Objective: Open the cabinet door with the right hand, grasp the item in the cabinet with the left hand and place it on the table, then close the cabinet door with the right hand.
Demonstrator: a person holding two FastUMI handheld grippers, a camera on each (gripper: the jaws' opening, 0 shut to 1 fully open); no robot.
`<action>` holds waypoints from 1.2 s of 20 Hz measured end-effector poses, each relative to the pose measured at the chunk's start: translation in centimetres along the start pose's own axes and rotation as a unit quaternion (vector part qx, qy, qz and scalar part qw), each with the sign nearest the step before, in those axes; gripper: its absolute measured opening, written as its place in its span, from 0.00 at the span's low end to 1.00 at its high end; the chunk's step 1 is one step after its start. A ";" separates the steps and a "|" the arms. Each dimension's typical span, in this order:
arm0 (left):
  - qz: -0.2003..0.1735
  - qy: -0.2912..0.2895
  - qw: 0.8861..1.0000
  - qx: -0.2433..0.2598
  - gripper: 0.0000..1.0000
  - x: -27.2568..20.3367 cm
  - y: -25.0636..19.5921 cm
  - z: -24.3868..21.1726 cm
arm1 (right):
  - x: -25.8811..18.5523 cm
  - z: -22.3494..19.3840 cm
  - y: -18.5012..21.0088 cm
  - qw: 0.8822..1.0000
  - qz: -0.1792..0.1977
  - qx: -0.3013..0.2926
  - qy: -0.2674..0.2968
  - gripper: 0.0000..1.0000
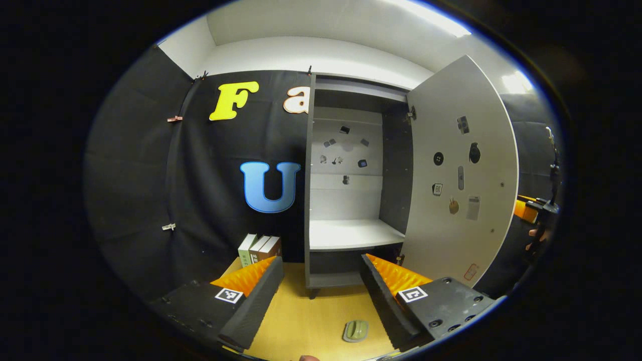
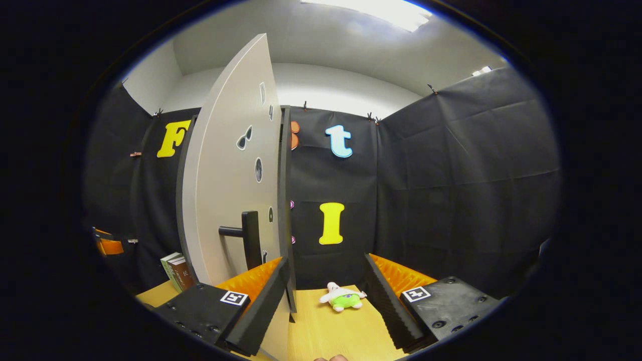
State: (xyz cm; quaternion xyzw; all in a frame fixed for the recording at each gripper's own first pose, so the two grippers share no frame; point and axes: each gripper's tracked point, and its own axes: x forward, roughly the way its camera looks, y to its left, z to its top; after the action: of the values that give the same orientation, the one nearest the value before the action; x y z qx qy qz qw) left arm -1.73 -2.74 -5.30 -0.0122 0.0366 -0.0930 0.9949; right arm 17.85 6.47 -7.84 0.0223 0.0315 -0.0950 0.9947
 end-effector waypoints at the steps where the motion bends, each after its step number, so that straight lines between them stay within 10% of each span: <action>1: 0.000 -0.001 1.000 0.002 0.96 -0.3 0.2 -0.1 | -0.2 0.1 0.5 1.000 -0.001 -0.003 -0.001 0.95; 24: -0.004 -0.006 1.000 0.013 0.96 0.1 2.4 0.5 | -0.6 -1.2 15.6 0.995 0.094 0.041 0.005 0.96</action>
State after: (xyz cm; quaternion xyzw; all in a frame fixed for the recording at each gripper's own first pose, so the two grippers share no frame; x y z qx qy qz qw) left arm -1.17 -0.38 -4.85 0.0001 0.0289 -0.0975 0.9948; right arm 20.12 21.91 -8.37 0.0665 0.0301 -0.0024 0.9973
